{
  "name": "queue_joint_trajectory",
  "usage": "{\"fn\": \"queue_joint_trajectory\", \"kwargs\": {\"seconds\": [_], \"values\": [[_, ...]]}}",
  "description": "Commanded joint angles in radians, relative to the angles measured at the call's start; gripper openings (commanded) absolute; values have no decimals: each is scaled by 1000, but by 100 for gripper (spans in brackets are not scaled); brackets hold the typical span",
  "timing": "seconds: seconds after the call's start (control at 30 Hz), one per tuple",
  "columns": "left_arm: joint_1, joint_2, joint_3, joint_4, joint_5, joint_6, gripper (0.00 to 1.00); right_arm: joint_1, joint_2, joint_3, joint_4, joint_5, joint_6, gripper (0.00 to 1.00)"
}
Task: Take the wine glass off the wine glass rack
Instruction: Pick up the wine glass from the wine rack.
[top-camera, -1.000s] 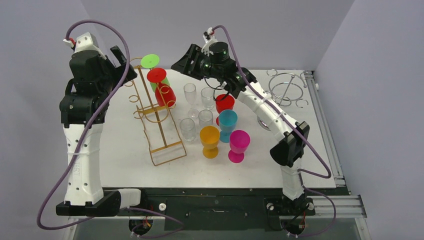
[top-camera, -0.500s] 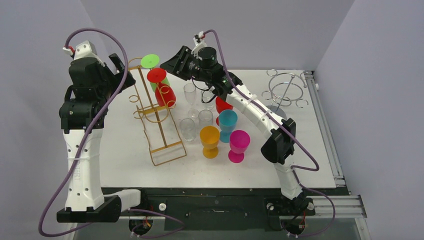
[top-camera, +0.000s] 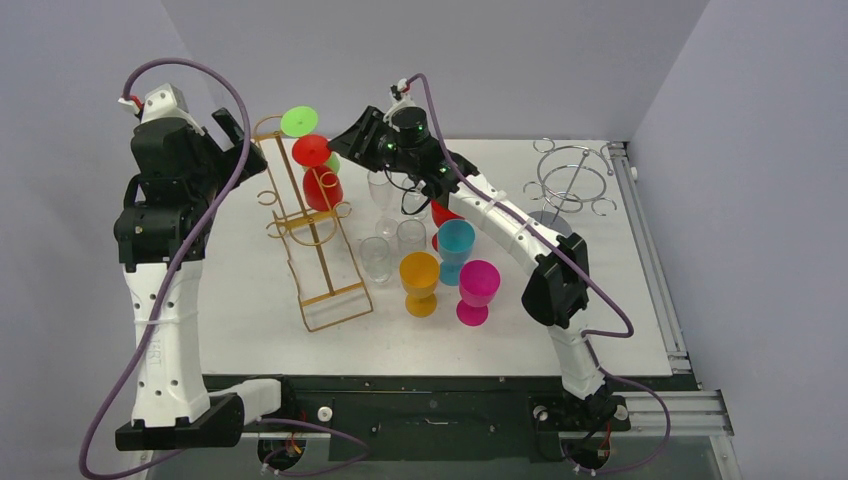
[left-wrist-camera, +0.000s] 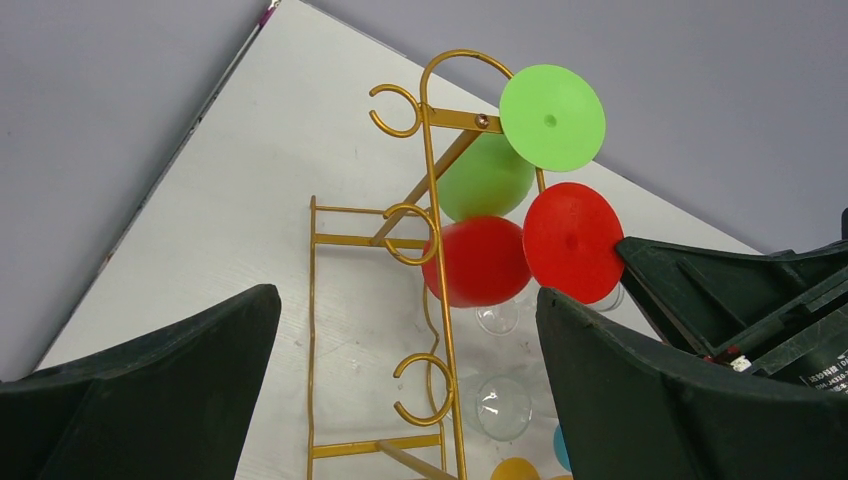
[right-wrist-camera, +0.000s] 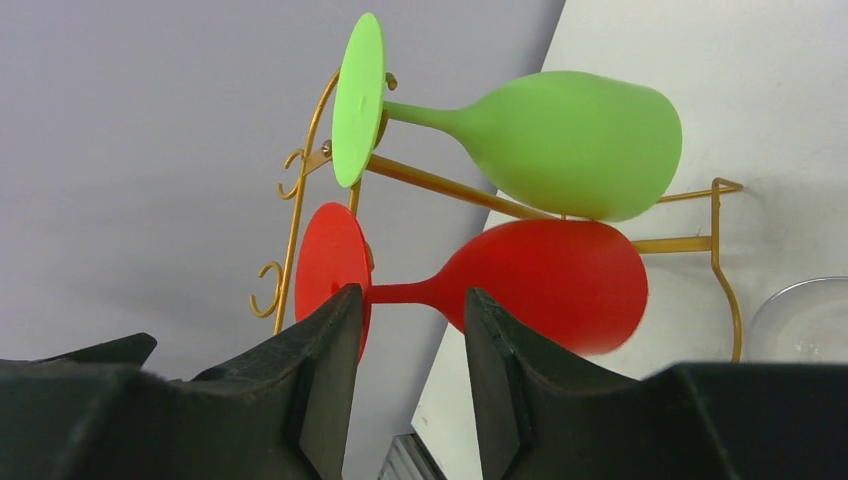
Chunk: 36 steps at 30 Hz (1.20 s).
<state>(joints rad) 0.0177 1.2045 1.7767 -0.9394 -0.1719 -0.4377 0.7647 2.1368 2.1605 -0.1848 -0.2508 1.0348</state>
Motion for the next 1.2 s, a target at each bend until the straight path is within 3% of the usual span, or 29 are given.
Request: {"fn": "queue_joint_trajectory", "kwargs": {"seconds": [0.0,0.3,0.53,1.17], "values": [[9,-25,0,47,13,-1,98,0,-22,35,52,2,11,38],[13,-28,-16,56,21,-1,98,8,-4,47,104,-53,59,34],[17,-24,-25,63,31,-5,98,14,-5,48,115,-74,76,20],[23,-28,-31,69,39,-8,98,10,18,72,78,-89,88,17]]}}
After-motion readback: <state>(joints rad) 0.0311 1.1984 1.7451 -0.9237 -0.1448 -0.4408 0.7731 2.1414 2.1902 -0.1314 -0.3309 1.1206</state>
